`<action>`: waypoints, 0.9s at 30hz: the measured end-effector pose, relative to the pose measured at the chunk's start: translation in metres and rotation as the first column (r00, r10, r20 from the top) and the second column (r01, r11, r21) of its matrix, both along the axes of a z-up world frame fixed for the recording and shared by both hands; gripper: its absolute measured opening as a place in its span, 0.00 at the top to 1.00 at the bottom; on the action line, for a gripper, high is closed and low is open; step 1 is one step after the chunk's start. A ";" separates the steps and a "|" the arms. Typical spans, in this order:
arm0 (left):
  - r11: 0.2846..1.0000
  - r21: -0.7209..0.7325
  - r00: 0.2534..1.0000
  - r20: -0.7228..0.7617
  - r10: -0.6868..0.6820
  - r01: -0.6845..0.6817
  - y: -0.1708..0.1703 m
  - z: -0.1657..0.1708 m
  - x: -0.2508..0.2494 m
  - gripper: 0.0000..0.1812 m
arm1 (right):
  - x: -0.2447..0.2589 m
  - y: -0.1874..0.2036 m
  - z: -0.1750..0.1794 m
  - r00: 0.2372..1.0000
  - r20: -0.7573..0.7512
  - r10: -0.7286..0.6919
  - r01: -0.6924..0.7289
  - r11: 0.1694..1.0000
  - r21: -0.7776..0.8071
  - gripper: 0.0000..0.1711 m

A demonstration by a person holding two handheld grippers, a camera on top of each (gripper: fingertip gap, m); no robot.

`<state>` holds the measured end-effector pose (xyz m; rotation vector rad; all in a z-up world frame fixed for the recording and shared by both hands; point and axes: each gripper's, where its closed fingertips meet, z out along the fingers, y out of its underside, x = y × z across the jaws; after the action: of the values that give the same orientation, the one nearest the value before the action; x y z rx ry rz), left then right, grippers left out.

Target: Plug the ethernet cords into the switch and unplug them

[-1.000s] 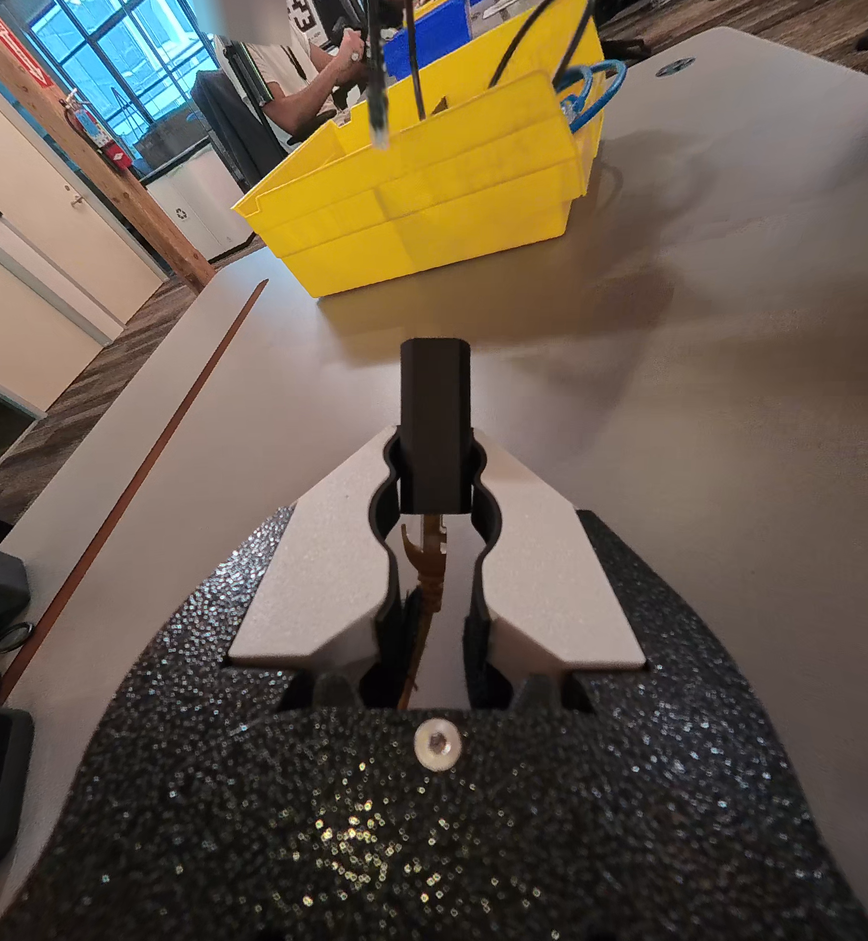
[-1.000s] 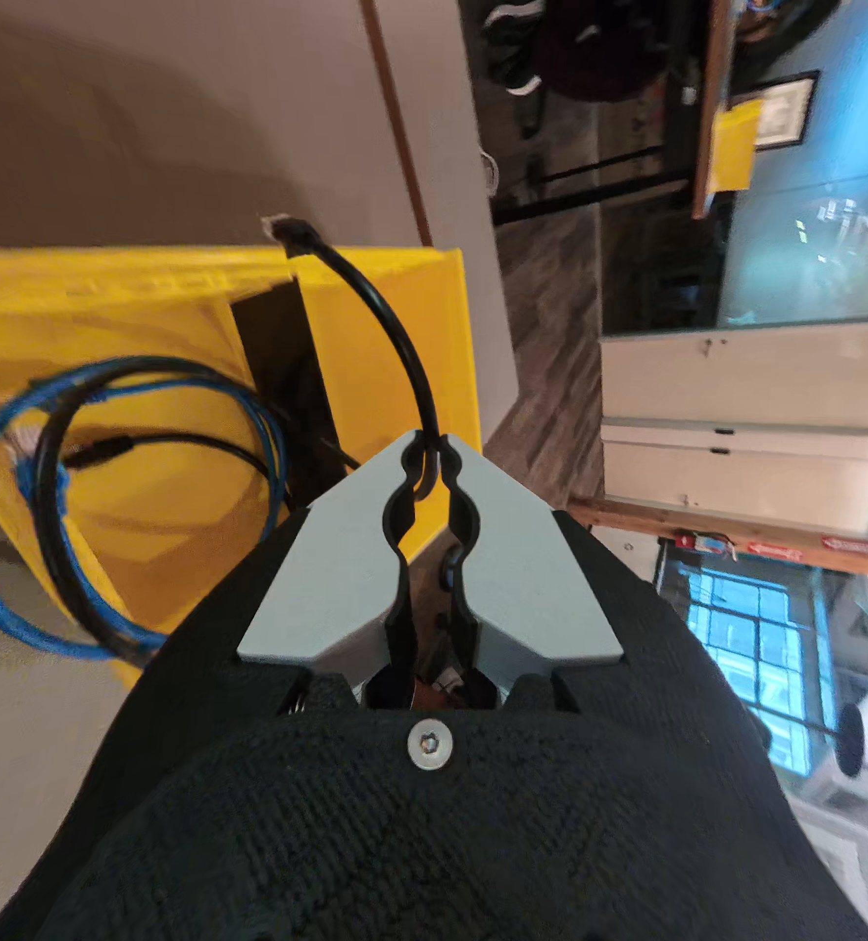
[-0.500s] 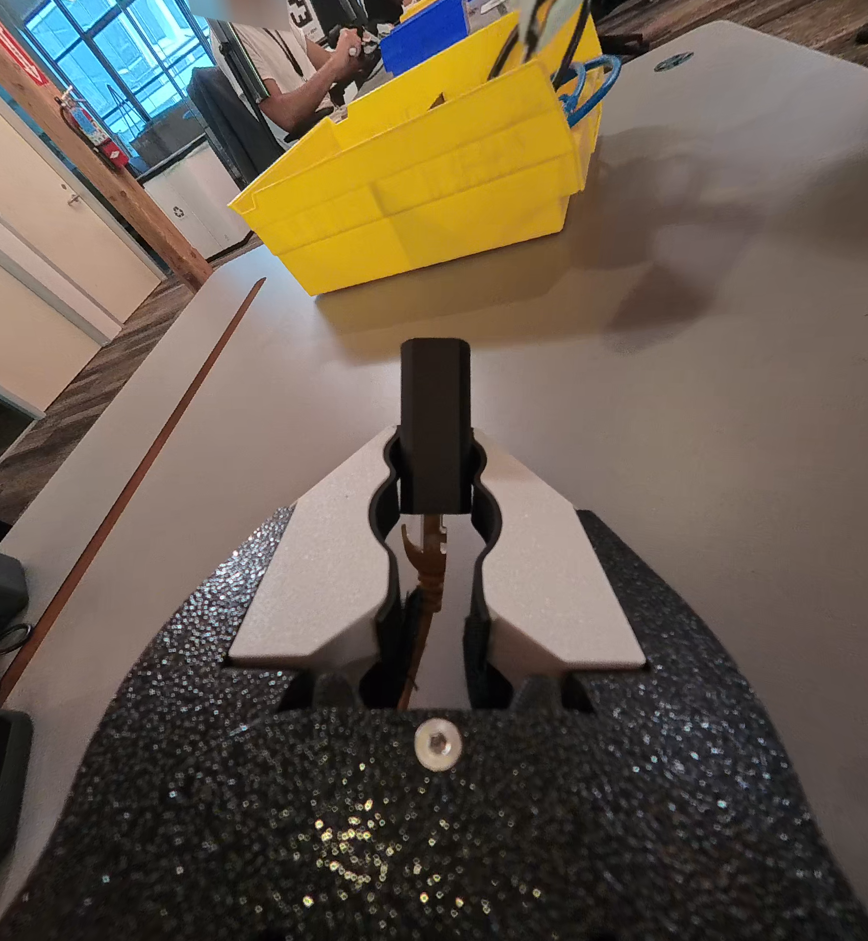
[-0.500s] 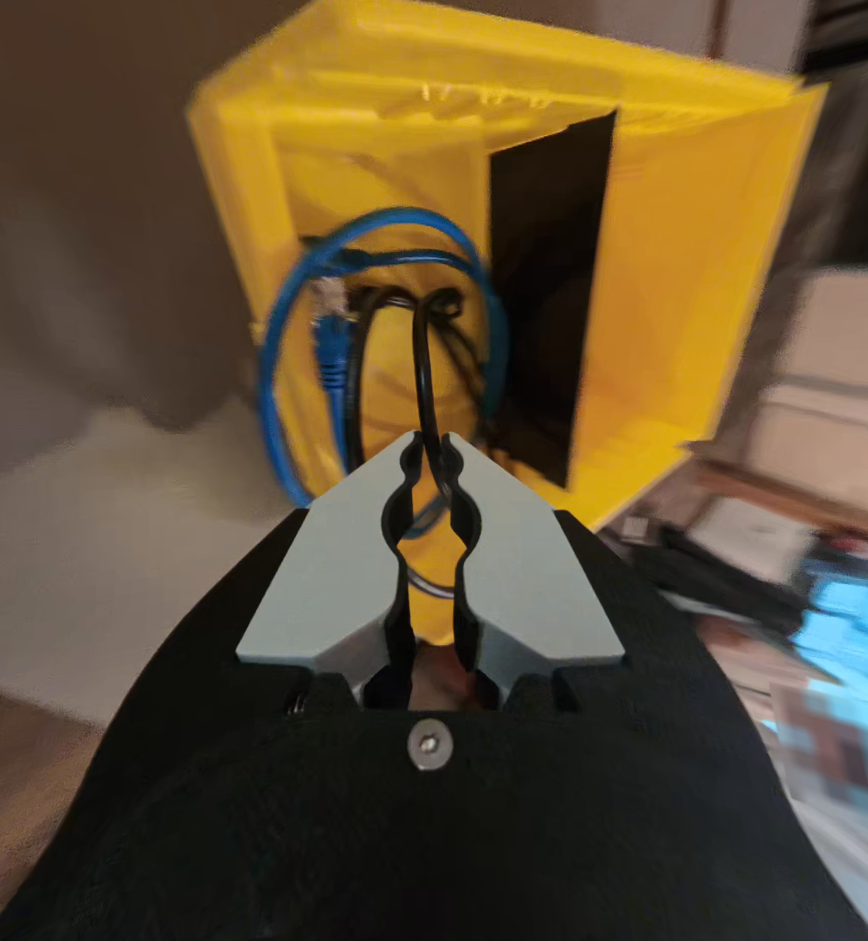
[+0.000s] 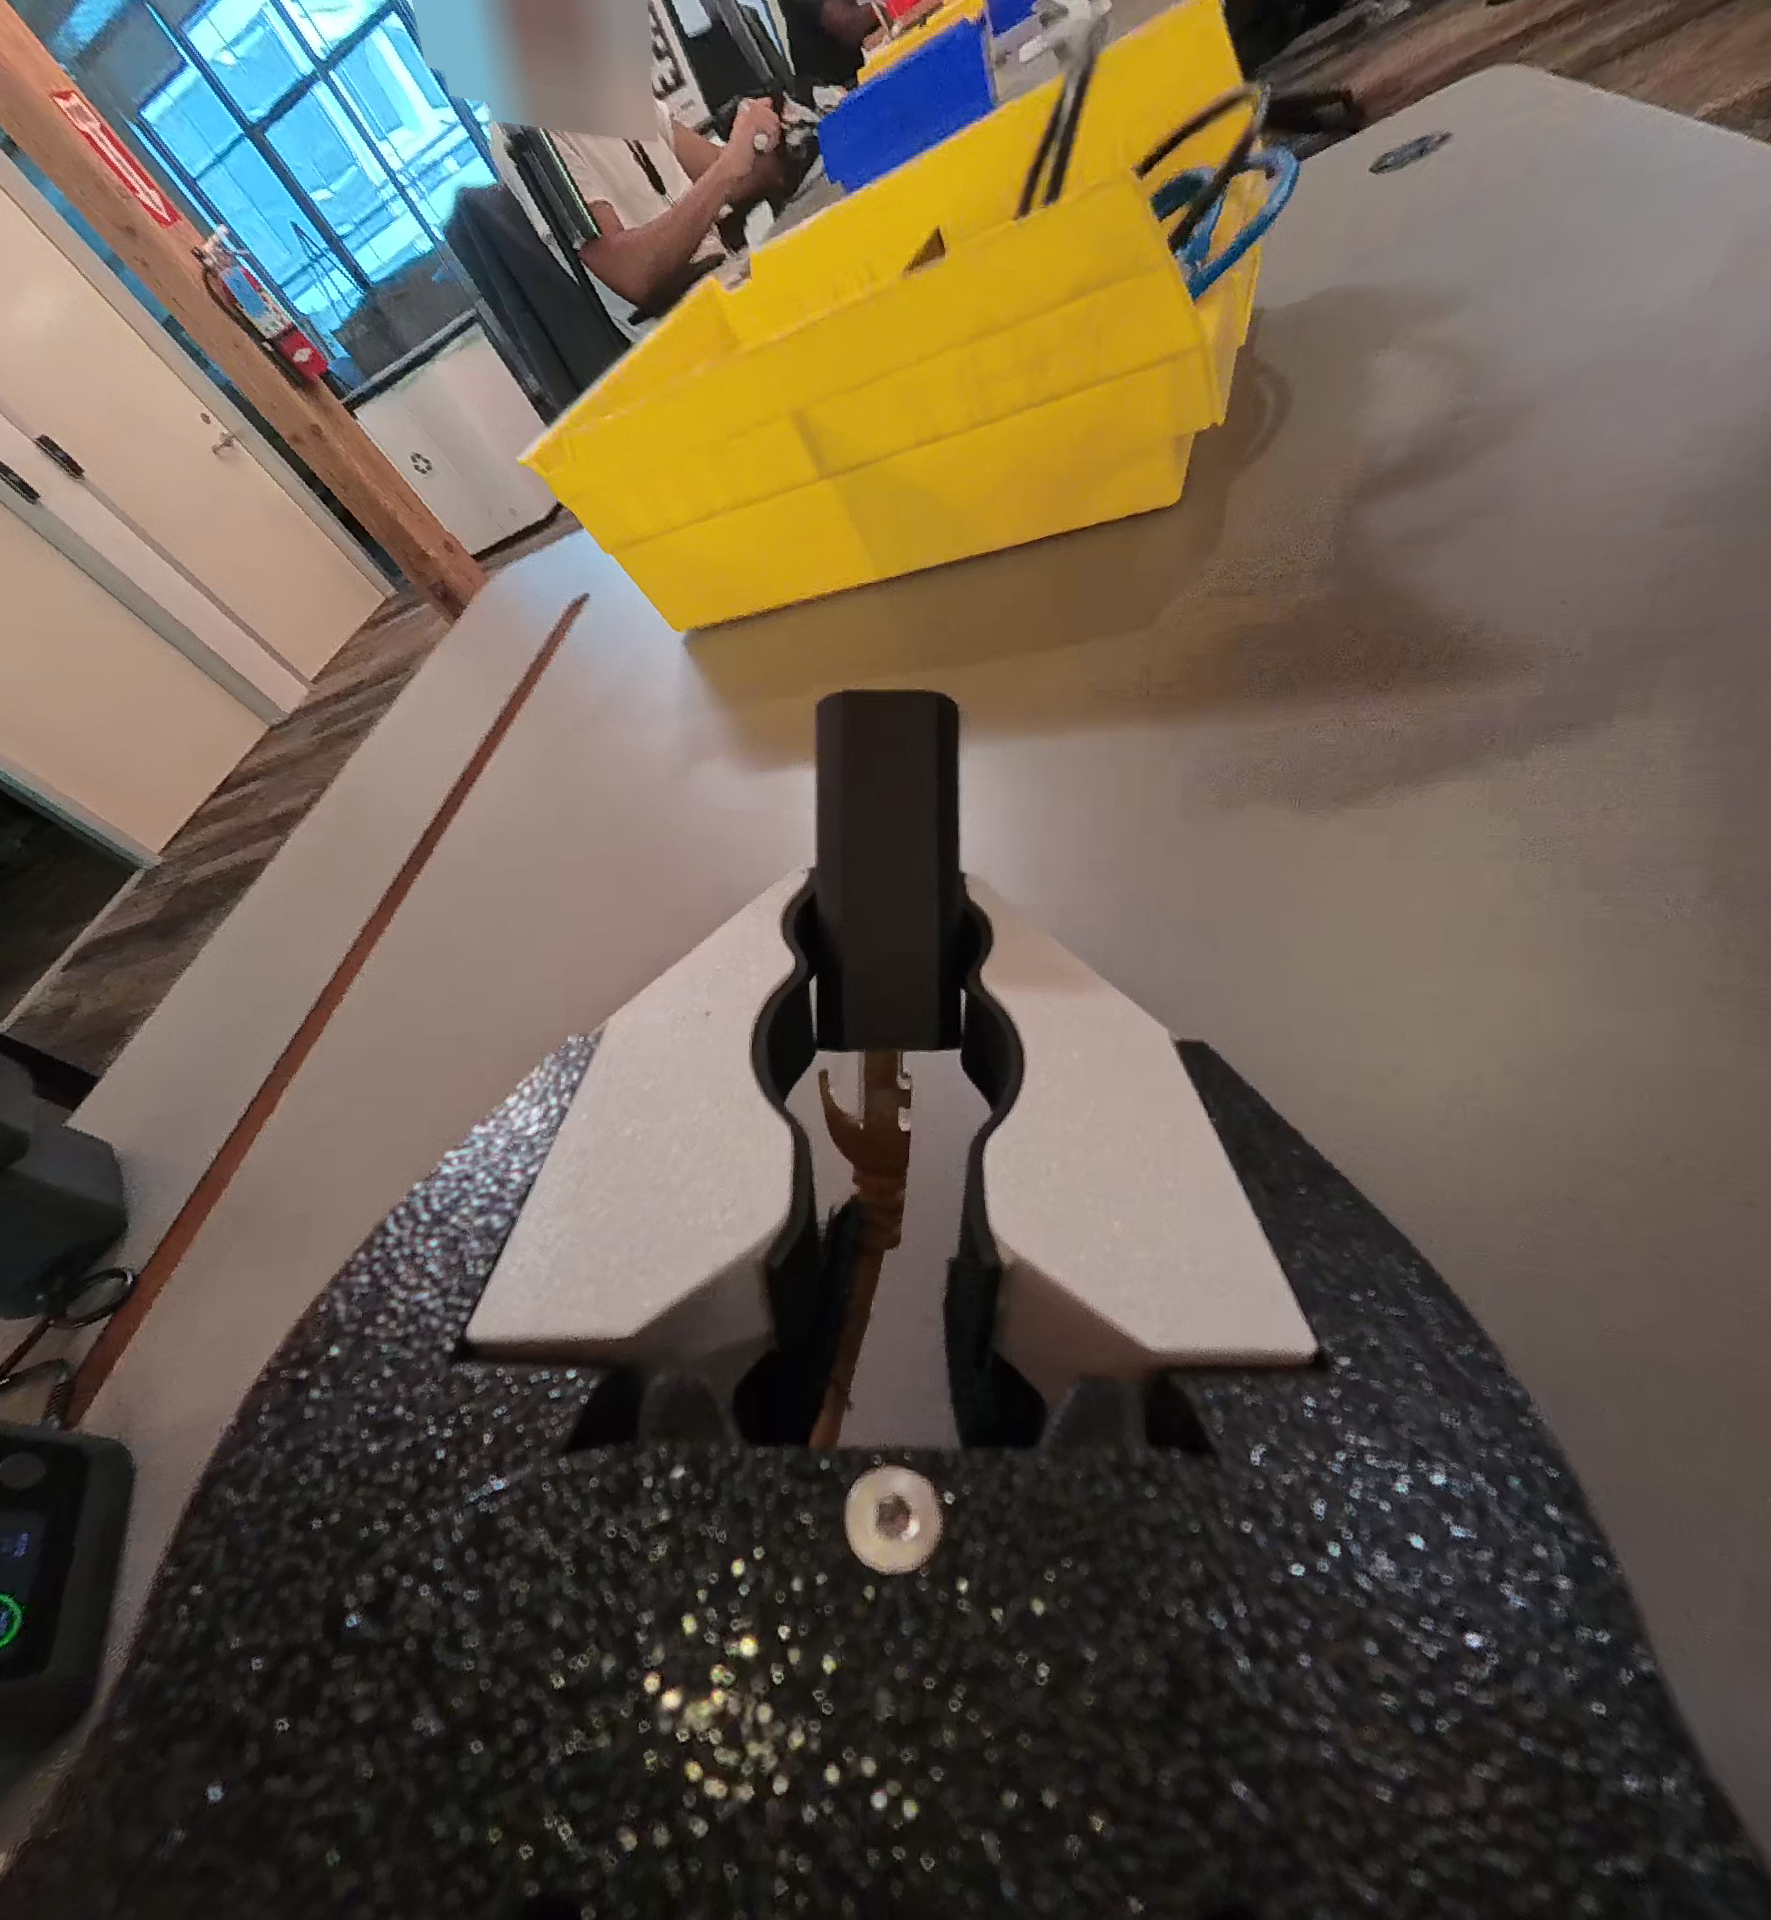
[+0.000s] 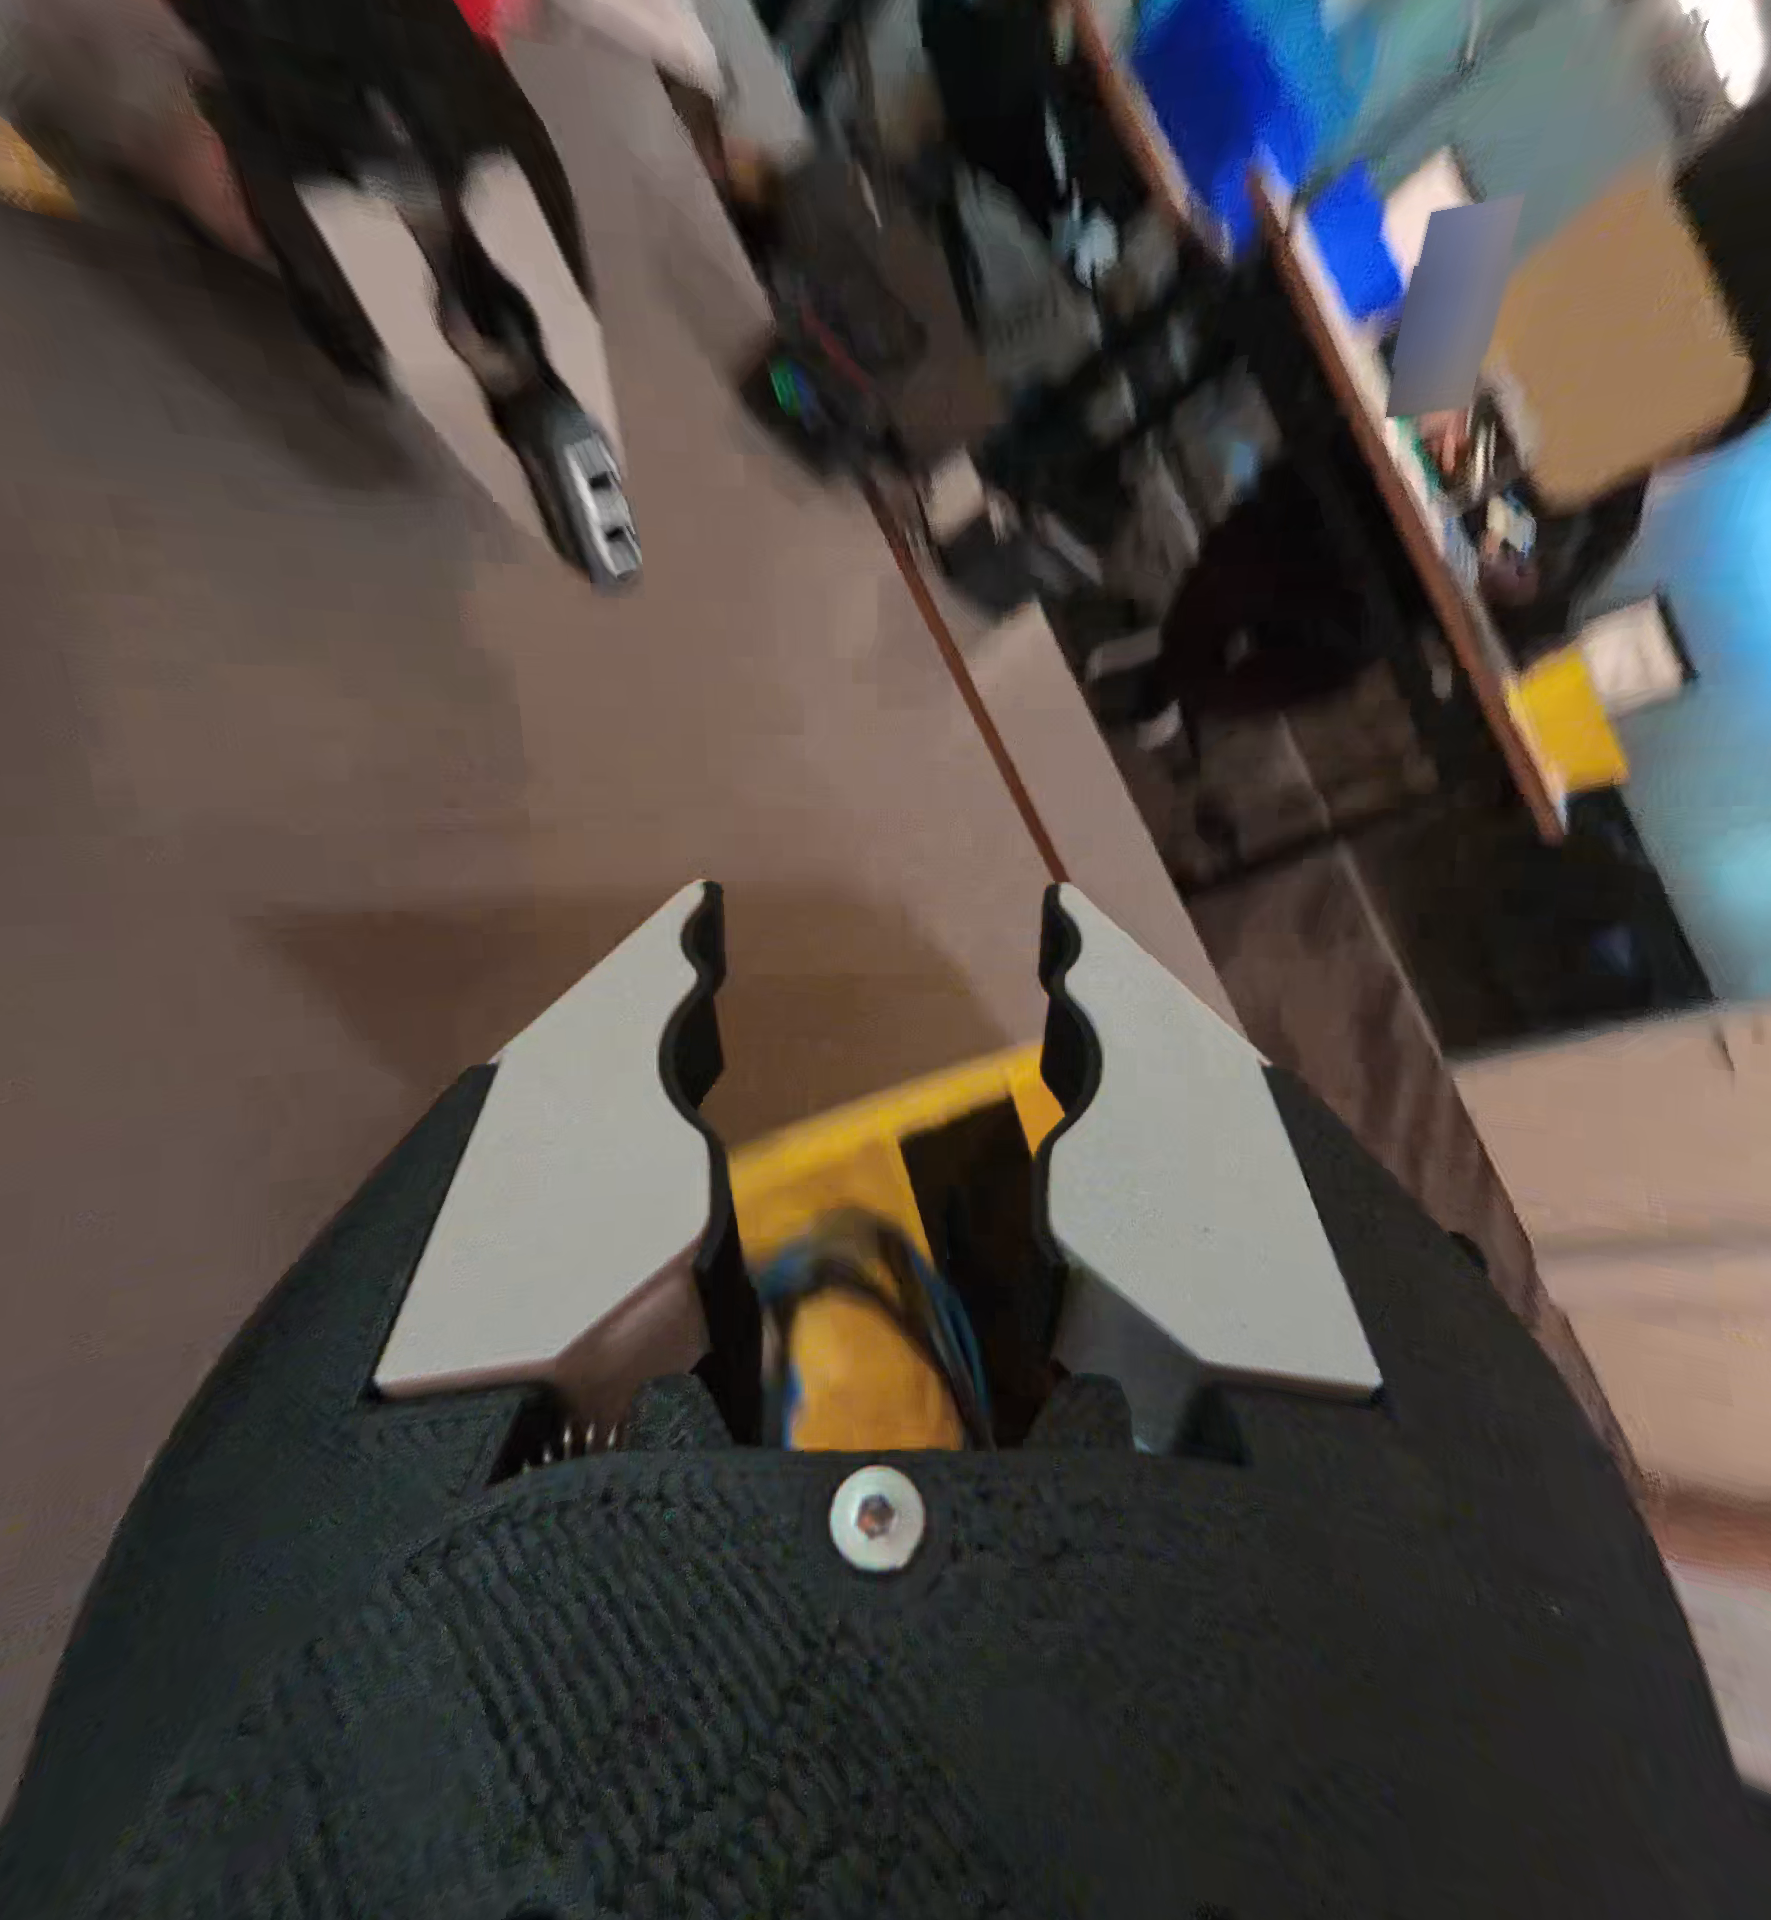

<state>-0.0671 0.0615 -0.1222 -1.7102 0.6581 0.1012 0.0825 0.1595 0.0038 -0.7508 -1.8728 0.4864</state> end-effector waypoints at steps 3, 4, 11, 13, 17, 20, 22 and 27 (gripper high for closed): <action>0.998 0.067 0.996 0.093 -0.010 0.003 -0.002 0.018 0.001 0.88 | -0.048 -0.058 -0.020 0.976 -0.137 0.168 -0.180 0.981 -0.077 0.65; 0.996 0.091 0.990 0.137 -0.022 0.009 -0.003 0.025 0.001 0.88 | -0.063 -0.075 -0.029 0.963 -0.165 0.213 -0.230 0.968 -0.098 0.65; 0.957 0.272 0.850 0.474 -0.228 0.105 -0.020 0.076 0.008 0.88 | -0.126 -0.117 -0.049 0.883 -0.428 0.191 -0.341 0.888 -0.309 0.65; 0.922 0.357 0.721 0.598 -0.350 0.151 -0.028 0.097 0.012 0.88 | -0.122 -0.123 -0.056 0.879 -0.440 0.185 -0.380 0.830 -0.409 0.68; 0.853 0.495 0.463 0.724 -0.510 0.165 -0.038 0.125 0.012 0.89 | -0.122 -0.136 -0.057 0.884 -0.434 0.174 -0.428 0.674 -0.602 0.70; 0.837 0.521 0.412 0.734 -0.540 0.170 -0.037 0.129 0.019 0.89 | -0.123 -0.131 -0.036 0.866 -0.490 0.098 -0.457 0.555 -0.696 0.74; 0.826 0.530 0.400 0.726 -0.559 0.191 -0.038 0.129 0.026 0.89 | -0.123 -0.131 -0.030 0.866 -0.493 0.084 -0.478 0.429 -0.767 0.77; 0.831 0.514 0.424 0.718 -0.553 0.213 -0.034 0.124 0.039 0.89 | -0.120 -0.138 -0.023 0.855 -0.504 0.120 -0.518 0.248 -0.819 0.85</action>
<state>-0.0286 0.0277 0.0019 -0.9927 0.2262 -0.8930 -0.0378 0.0219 -0.0193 -0.8957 -1.2177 2.0216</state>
